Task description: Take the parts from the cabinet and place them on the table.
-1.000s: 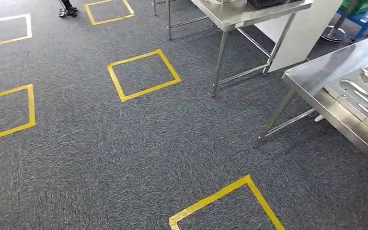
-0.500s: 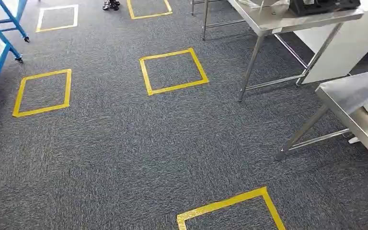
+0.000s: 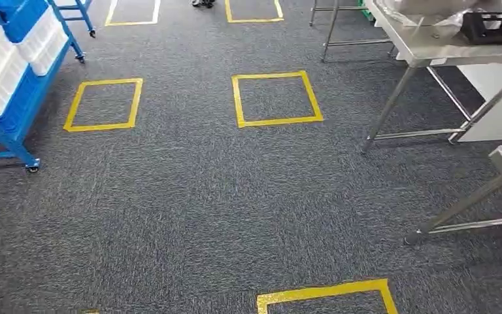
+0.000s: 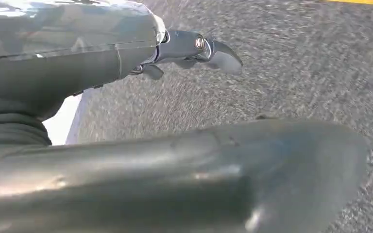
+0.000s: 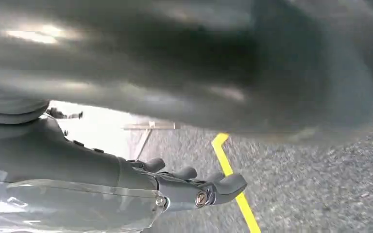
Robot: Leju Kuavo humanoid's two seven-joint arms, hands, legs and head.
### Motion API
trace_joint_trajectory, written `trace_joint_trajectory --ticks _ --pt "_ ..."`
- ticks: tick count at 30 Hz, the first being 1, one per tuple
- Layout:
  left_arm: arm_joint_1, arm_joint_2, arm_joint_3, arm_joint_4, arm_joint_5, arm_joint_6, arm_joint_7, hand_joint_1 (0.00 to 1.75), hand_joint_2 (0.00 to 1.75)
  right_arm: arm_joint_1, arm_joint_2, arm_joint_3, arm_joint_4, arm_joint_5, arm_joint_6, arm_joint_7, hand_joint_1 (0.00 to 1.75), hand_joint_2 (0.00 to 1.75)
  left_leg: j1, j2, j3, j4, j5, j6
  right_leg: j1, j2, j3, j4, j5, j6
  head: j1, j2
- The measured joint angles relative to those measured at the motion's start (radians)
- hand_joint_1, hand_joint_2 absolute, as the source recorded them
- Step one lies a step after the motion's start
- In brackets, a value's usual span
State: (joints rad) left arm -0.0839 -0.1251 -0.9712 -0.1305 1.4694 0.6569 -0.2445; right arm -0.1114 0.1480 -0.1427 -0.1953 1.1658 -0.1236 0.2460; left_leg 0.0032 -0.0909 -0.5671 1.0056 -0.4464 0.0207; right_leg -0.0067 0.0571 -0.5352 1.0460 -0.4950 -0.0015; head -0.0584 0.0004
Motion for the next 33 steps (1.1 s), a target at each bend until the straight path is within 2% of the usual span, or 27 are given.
trace_joint_trajectory --ticks 1,3,4,5,6,7,8,10,11,12,14,15,16,17,20,21,22,23,24,25,26,27,28,29,30,31,33 --pt "-0.002 -0.002 0.001 0.0 0.0 0.0 0.0 0.0 0.0 0.002 -0.002 0.0 0.001 0.0 0.001 0.0 0.0 0.0 -0.005 -0.009 -0.004 0.005 0.001 -0.006 -0.001 0.031 0.008 -0.028 -0.01 -0.006 0.0 0.0" --pt "-0.001 -0.003 0.003 0.0 0.0 -0.006 -0.004 0.0 0.0 0.001 -0.002 0.0 0.001 -0.001 0.0 0.0 0.0 0.0 0.007 -0.029 -0.017 0.001 0.009 -0.02 0.006 0.016 0.008 -0.037 -0.01 -0.007 0.0 0.0" --pt "0.003 -0.003 0.004 0.0 0.0 -0.013 -0.013 0.0 0.0 0.001 -0.002 0.0 0.001 -0.005 0.001 -0.007 0.0 0.0 0.011 -0.04 -0.018 -0.004 0.013 -0.026 0.009 0.008 0.009 -0.04 -0.007 -0.012 0.0 0.0" --pt "0.004 -0.003 0.005 0.0 0.0 -0.021 -0.022 0.0 0.0 0.002 -0.003 0.0 0.001 -0.008 0.009 -0.023 0.0 0.0 0.006 -0.044 -0.021 -0.006 0.015 -0.034 0.002 -0.006 0.017 -0.062 0.004 -0.021 -0.001 0.0" --pt "0.005 -0.002 0.006 0.0 0.0 -0.028 -0.03 0.0 0.0 0.001 -0.005 0.0 0.001 -0.01 0.02 -0.039 0.0 0.0 0.007 0.006 -0.025 0.012 0.005 -0.031 -0.001 -0.023 0.024 -0.075 0.012 -0.024 0.0 0.0" --pt "0.003 -0.002 0.006 0.0 0.0 -0.04 -0.04 0.0 0.0 0.002 -0.011 0.0 0.001 -0.018 0.031 -0.053 0.0 0.0 0.004 0.048 -0.048 0.06 -0.031 -0.033 -0.001 -0.031 0.027 -0.083 0.015 -0.032 -0.003 0.0" --pt "0.003 -0.001 0.006 0.0 0.0 -0.056 -0.049 0.0 0.0 0.003 -0.021 -0.002 0.001 -0.027 0.04 -0.059 0.0 0.0 0.005 0.065 -0.084 0.134 -0.072 -0.037 0.0 -0.047 0.026 -0.083 0.016 -0.033 -0.003 0.0" --pt "0.004 0.002 0.006 0.0 0.0 -0.09 -0.062 0.0 0.0 0.009 -0.036 -0.011 0.001 -0.046 0.045 -0.06 0.0 0.0 0.012 0.075 -0.153 0.28 -0.133 -0.048 0.0 -0.081 0.025 -0.082 0.013 -0.033 -0.003 0.0" --pt "0.006 0.005 0.006 0.0 -0.001 -0.109 -0.065 0.0 0.0 0.014 -0.044 -0.018 0.001 -0.057 0.045 -0.06 0.0 0.0 0.018 0.077 -0.165 0.306 -0.132 -0.054 0.0 -0.097 0.026 -0.081 0.011 -0.03 -0.003 0.0" --pt "0.01 0.009 0.005 0.0 -0.002 -0.124 -0.065 0.0 0.0 0.019 -0.05 -0.028 0.001 -0.071 0.043 -0.06 0.0 0.0 0.025 0.083 -0.149 0.279 -0.107 -0.06 -0.002 -0.111 0.027 -0.081 0.009 -0.026 -0.003 0.0" --pt "0.013 0.021 -0.003 0.0 -0.005 -0.152 -0.063 0.0 0.0 0.027 -0.06 -0.05 0.001 -0.093 0.034 -0.067 0.0 0.0 0.04 0.109 -0.059 0.114 -0.027 -0.074 -0.007 -0.135 0.03 -0.074 0.002 -0.013 -0.003 0.0" --pt "0.012 0.023 -0.01 0.0 -0.007 -0.162 -0.063 0.0 0.0 0.031 -0.063 -0.059 0.001 -0.102 0.031 -0.074 0.0 0.0 0.045 0.148 -0.01 0.03 0.0 -0.081 -0.006 -0.144 0.031 -0.065 -0.005 -0.003 -0.003 0.0" --pt "0.009 0.023 -0.018 0.0 -0.008 -0.172 -0.06 0.0 0.0 0.036 -0.075 -0.071 0.001 -0.112 0.027 -0.081 0.0 0.0 0.035 0.163 -0.001 0.011 -0.012 -0.076 0.001 -0.149 0.025 -0.052 -0.016 0.01 -0.004 0.0" --pt "0.009 0.026 -0.022 0.0 -0.009 -0.177 -0.06 0.0 0.0 0.038 -0.075 -0.078 0.001 -0.116 0.025 -0.085 0.0 0.0 0.038 0.144 -0.004 0.012 -0.009 -0.058 0.003 -0.154 0.028 -0.05 -0.018 0.015 0.001 0.0" --pt "0.012 0.037 -0.036 0.0 -0.009 -0.18 -0.055 0.0 0.0 0.036 -0.075 -0.094 0.001 -0.121 0.018 -0.091 0.0 0.0 0.027 0.118 -0.009 0.013 -0.01 -0.033 -0.01 -0.178 0.037 -0.054 -0.02 0.03 0.001 0.0" --pt "0.012 0.04 -0.04 0.0 -0.009 -0.18 -0.055 0.0 0.0 0.036 -0.076 -0.097 0.001 -0.121 0.018 -0.091 0.0 0.0 0.028 0.109 -0.008 0.01 -0.007 -0.026 -0.017 -0.149 0.036 -0.041 -0.036 0.035 0.001 0.0" --pt "0.011 0.041 -0.042 0.0 -0.01 -0.181 -0.054 0.0 0.0 0.038 -0.076 -0.1 0.001 -0.122 0.018 -0.092 0.0 0.0 0.026 0.102 -0.008 0.008 -0.005 -0.021 -0.017 -0.109 0.015 0.001 -0.069 0.034 0.001 0.0" --pt "0.009 0.042 -0.043 0.0 -0.01 -0.184 -0.054 0.0 0.0 0.043 -0.076 -0.105 0.001 -0.126 0.017 -0.093 0.0 0.0 0.023 0.093 -0.01 0.007 -0.003 -0.016 -0.017 -0.084 -0.025 0.08 -0.111 0.031 0.001 0.0" --pt "0.008 0.043 -0.045 0.0 -0.012 -0.191 -0.053 0.0 0.0 0.045 -0.076 -0.112 0.001 -0.133 0.016 -0.094 0.0 0.0 0.019 0.082 -0.012 0.007 -0.002 -0.012 -0.014 -0.071 -0.071 0.172 -0.15 0.028 0.001 0.0" --pt "0.008 0.044 -0.051 0.0 -0.013 -0.196 -0.051 0.0 0.0 0.048 -0.076 -0.118 0.001 -0.137 0.016 -0.095 0.0 0.0 0.013 0.068 -0.013 0.008 -0.002 -0.009 -0.01 -0.066 -0.116 0.255 -0.173 0.022 0.001 0.0" --pt "0.008 0.045 -0.056 0.0 -0.013 -0.2 -0.05 0.0 0.0 0.05 -0.076 -0.122 0.001 -0.14 0.016 -0.095 0.0 0.0 0.007 0.055 -0.012 0.008 -0.001 -0.007 -0.005 -0.064 -0.138 0.286 -0.168 0.014 0.001 0.0" --pt "0.008 0.046 -0.061 0.0 -0.013 -0.203 -0.047 0.0 0.0 0.052 -0.076 -0.124 0.001 -0.142 0.016 -0.095 0.0 0.0 0.004 0.04 -0.01 0.008 -0.001 -0.006 0.003 -0.06 -0.138 0.268 -0.139 0.002 0.001 0.0" --pt "0.008 0.046 -0.065 0.0 -0.014 -0.206 -0.046 0.0 0.0 0.054 -0.077 -0.127 0.002 -0.144 0.015 -0.095 0.0 0.0 0.001 0.025 -0.009 0.007 -0.001 -0.006 0.014 -0.053 -0.116 0.206 -0.091 -0.011 0.001 0.0" --pt "0.008 0.046 -0.068 0.0 -0.015 -0.211 -0.044 0.0 0.0 0.055 -0.079 -0.133 0.001 -0.149 0.013 -0.095 0.0 0.0 0.0 0.01 -0.007 0.007 0.0 -0.005 0.026 -0.038 -0.078 0.111 -0.035 -0.025 0.001 0.0" --pt "0.008 0.046 -0.071 0.0 -0.016 -0.214 -0.043 0.0 0.0 0.056 -0.084 -0.14 0.002 -0.153 0.01 -0.094 0.0 0.0 0.001 -0.002 -0.007 0.006 0.001 -0.004 0.04 0.001 -0.036 0.009 0.015 -0.041 0.001 0.0" --pt "0.007 0.045 -0.074 0.0 -0.016 -0.217 -0.043 0.0 0.0 0.059 -0.093 -0.146 0.002 -0.159 0.005 -0.092 0.0 0.0 0.001 -0.01 -0.01 0.008 0.002 -0.003 0.046 0.055 -0.021 -0.036 0.016 -0.054 0.001 0.0" --pt "0.007 0.046 -0.083 0.0 -0.016 -0.218 -0.048 0.0 0.0 0.057 -0.098 -0.164 0.001 -0.171 -0.006 -0.084 0.0 0.0 0.0 -0.032 -0.014 0.005 0.005 -0.008 0.048 0.027 -0.021 -0.038 0.021 -0.059 0.001 0.0"
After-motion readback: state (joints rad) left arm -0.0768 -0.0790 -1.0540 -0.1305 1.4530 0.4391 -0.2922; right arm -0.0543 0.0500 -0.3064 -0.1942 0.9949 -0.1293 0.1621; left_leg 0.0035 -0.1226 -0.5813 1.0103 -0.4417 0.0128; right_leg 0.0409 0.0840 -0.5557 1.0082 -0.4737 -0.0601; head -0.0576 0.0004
